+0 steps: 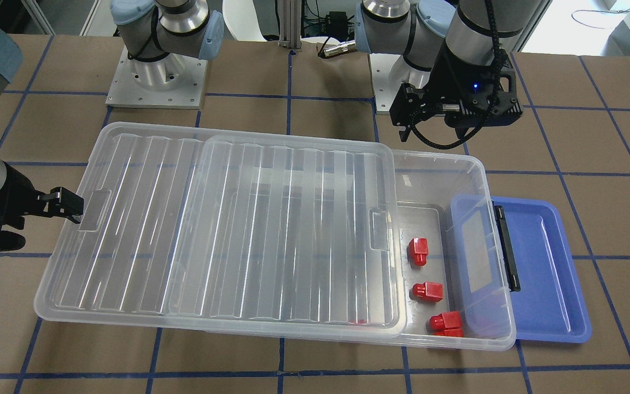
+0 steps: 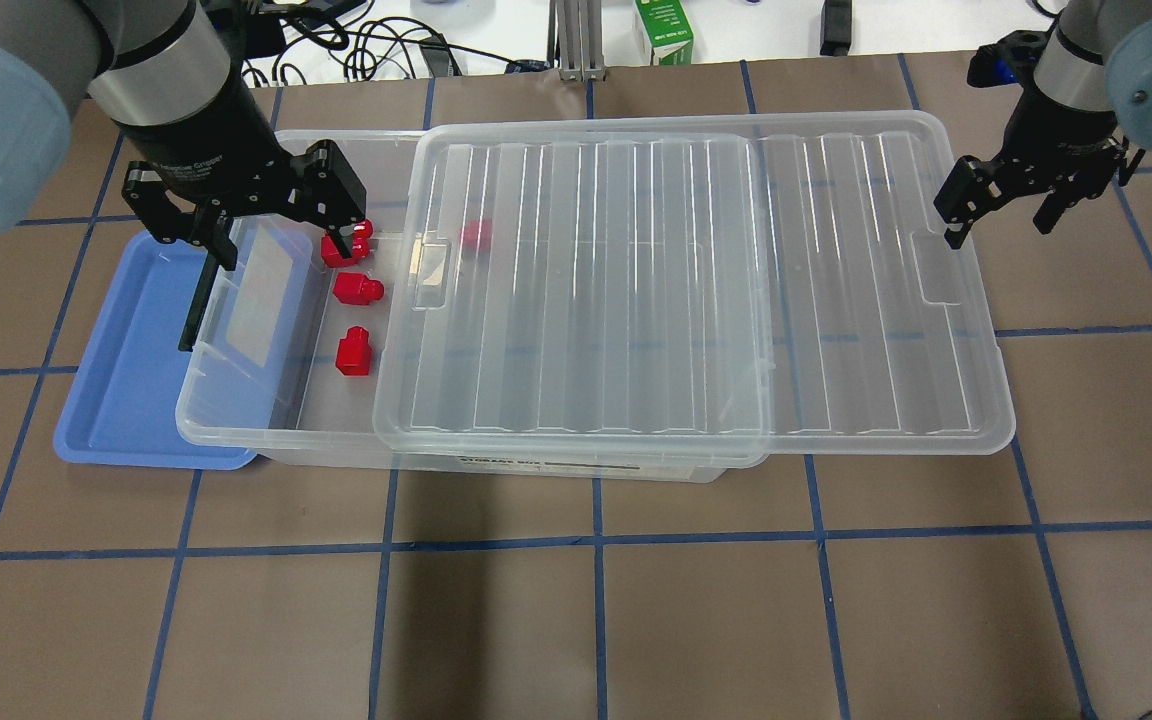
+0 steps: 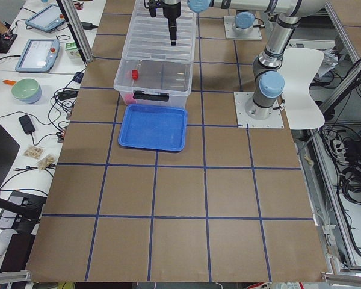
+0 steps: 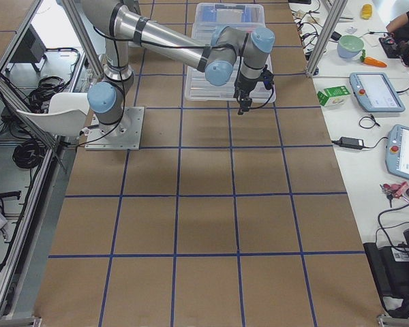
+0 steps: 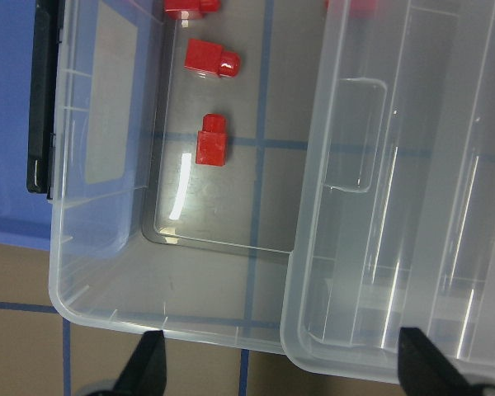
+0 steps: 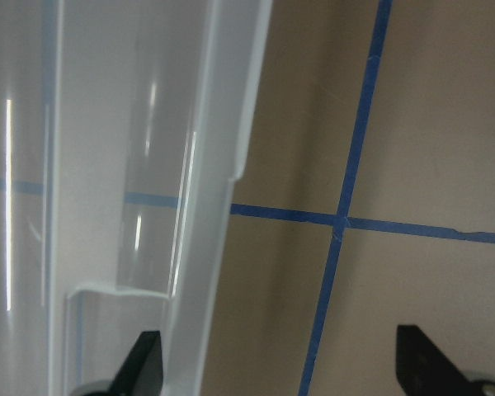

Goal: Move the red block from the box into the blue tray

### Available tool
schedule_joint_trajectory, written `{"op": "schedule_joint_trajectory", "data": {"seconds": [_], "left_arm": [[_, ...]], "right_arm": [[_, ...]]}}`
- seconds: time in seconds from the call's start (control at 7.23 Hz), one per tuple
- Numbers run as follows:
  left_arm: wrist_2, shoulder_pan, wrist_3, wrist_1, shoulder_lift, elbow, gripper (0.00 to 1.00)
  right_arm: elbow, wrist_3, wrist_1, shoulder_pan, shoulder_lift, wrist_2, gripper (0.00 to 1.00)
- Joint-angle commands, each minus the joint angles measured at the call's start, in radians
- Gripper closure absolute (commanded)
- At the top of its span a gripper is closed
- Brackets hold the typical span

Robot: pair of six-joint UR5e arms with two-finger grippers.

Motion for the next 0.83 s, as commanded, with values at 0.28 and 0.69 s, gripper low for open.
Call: {"op": "schedule_joint_trajectory", "data": {"seconds": [0.28,0.69], "left_arm": [[0.005,0.0,0.011,-0.001,0.012,-0.005,0.0],[0.005,0.018,0.082,0.011,-0.014,-0.025,0.0]], "right_arm": [[0.0,-0.023,0.005,-0.026,-0.01,0.014,0.0],[-0.043,0.026,0.059,-0.02,-0.09,0.011,0.0]]}}
